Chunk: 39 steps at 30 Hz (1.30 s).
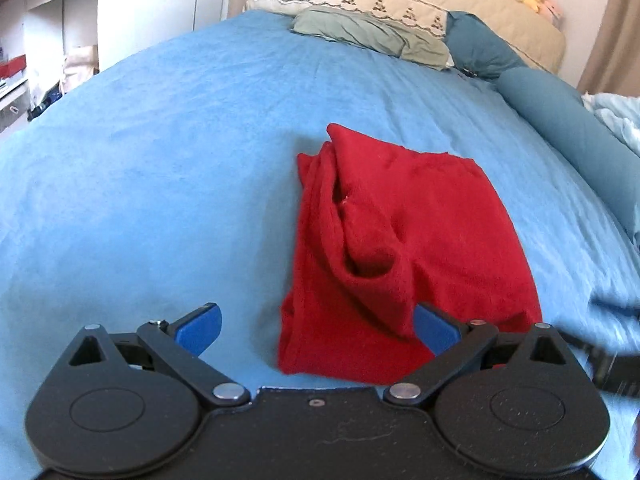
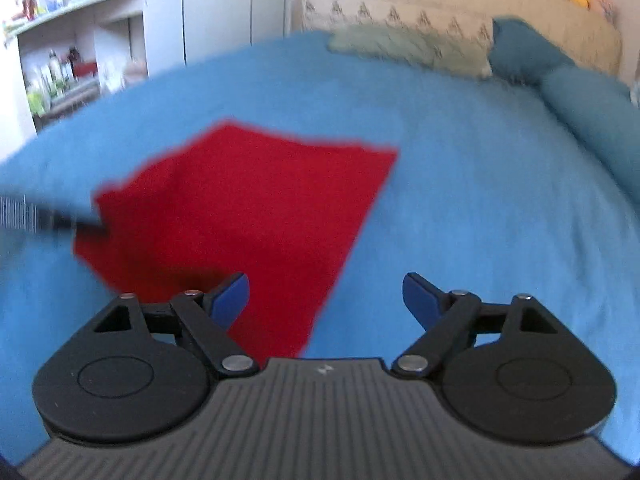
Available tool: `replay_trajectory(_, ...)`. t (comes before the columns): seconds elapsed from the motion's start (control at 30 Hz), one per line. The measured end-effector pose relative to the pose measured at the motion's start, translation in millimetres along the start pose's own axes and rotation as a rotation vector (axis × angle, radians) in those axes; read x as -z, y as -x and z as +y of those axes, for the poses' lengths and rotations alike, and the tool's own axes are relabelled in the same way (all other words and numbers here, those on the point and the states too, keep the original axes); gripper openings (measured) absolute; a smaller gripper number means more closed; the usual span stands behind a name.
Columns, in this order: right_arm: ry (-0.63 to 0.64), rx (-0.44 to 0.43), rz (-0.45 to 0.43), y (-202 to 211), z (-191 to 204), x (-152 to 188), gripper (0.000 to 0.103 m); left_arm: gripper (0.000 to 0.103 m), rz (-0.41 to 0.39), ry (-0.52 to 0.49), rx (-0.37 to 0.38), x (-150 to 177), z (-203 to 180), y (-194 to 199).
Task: Fold small clothes
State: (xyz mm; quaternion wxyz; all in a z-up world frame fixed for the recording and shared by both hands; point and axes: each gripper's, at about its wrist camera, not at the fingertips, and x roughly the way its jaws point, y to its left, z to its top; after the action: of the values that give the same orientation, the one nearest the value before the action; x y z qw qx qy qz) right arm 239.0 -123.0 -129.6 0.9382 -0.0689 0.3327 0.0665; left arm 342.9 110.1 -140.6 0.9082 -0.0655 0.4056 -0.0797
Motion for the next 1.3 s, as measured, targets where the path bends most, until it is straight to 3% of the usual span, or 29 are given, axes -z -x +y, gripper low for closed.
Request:
replay_trajectory(0.13, -0.018, 0.015, 0.009, -10.5, 12.1, 30.4, 0.098, 0.103, 0.007, 0.02, 0.005, -3.4, 0.5, -5.3)
replay_trajectory(0.37, -0.153, 0.012, -0.038, -28.0, 18.0, 33.1, 0.098, 0.103, 0.006, 0.061, 0.022, -10.2, -1.2, -15.5)
replay_trajectory(0.47, -0.174, 0.053, -0.04, -35.0, 18.4, 31.5, 0.098, 0.103, 0.017, 0.07, 0.016, -13.6, -2.8, -27.0)
replay_trajectory(0.6, -0.189, 0.072, -0.053, -40.1, 16.6, 32.8, 0.098, 0.103, 0.052, 0.043, -0.053, -11.0, -0.6, -43.2)
replay_trajectory(0.83, 0.109, 0.251, -0.161, -16.5, 11.5, 46.2, 0.097, 0.102, 0.083, -0.046, -0.073, 1.4, 21.2, -33.5)
replay_trajectory(0.93, 0.187, 0.254, -0.147, -16.2, 12.4, 60.5, 0.097, 0.102, 0.087, -0.078, -0.09, 11.1, 25.1, -29.4)
replay_trajectory(1.1, 0.204, 0.226, -0.138, -9.1, 11.0, 65.0, 0.097, 0.102, 0.088, -0.07, -0.105, 17.5, 31.9, -25.8)
replay_trajectory(1.3, 0.104, 0.12, -0.058, 0.9, -19.7, 57.6, 0.098, 0.101, 0.12, -0.077, -0.127, 13.3, 27.5, -7.7)
